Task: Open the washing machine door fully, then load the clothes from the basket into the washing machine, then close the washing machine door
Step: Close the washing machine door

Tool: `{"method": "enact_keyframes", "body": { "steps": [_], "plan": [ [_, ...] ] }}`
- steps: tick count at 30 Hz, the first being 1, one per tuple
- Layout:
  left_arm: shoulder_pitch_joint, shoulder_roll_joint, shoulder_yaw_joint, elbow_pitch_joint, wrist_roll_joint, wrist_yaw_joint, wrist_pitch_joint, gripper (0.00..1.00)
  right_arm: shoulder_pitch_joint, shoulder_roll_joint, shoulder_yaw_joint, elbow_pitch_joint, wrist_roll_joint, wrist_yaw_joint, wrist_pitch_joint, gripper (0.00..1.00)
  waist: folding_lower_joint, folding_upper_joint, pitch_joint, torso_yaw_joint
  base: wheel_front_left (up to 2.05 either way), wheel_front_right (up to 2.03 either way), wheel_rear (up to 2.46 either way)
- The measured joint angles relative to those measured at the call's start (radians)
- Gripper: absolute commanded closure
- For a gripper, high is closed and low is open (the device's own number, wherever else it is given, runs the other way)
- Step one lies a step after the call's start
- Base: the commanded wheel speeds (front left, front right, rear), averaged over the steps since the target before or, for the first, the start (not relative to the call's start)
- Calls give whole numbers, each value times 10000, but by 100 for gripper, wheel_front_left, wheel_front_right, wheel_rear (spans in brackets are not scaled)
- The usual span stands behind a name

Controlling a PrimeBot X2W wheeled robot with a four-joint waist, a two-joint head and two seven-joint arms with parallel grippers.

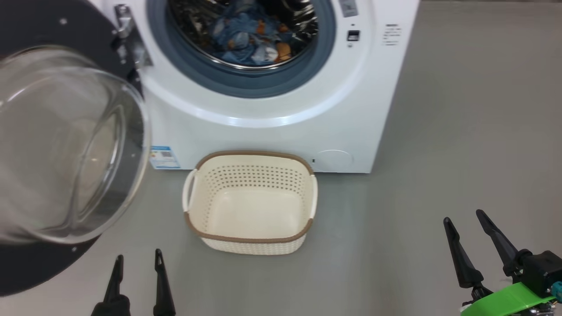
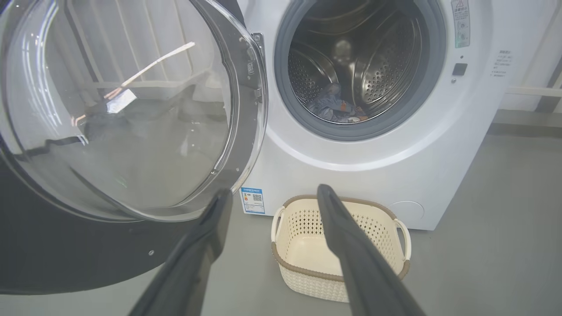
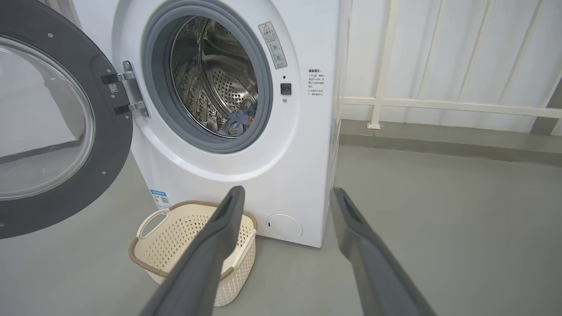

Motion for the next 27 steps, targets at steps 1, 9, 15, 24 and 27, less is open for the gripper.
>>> {"method": "enact_keyframes", "body": {
  "steps": [1,9,15,24,27],
  "plan": [
    [1,0,38,-23,35,0,0,0,-13,-27,38,0,-6,0,0,0,0,0,-7,135,0,0,0],
    [11,0,345,-194,54,-15,0,0,-37,-35,282,-25,-23,0,0,0,0,0,-112,1291,0,0,0],
    [13,0,420,-301,48,-13,0,0,-37,-69,297,-36,-25,0,0,0,0,0,-171,2165,0,0,0],
    [15,-2,410,-399,25,0,0,0,-37,-150,242,-86,-25,0,0,0,0,0,-160,3237,0,0,0],
    [20,-2,403,-408,15,17,0,0,-37,-171,259,-104,-25,0,0,0,0,0,-138,3593,0,0,0]
  ]
}}
